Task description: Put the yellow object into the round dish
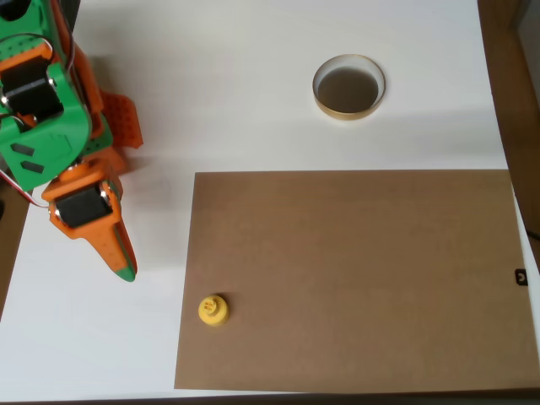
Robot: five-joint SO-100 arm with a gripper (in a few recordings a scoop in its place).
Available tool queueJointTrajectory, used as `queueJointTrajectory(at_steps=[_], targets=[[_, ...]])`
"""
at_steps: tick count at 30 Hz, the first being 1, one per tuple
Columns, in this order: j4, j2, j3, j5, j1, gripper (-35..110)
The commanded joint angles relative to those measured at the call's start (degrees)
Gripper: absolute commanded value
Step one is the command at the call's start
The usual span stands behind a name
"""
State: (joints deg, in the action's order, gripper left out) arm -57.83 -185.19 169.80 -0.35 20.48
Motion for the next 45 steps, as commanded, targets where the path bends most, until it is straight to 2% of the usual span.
queueJointTrajectory(at_steps=[1,23,45], targets=[[-1.32,-1.76,-0.44,-1.14,0.26,0],[-1.49,-1.76,-0.53,-1.23,0.26,3],[-1.49,-1.76,-0.53,-0.88,0.62,0]])
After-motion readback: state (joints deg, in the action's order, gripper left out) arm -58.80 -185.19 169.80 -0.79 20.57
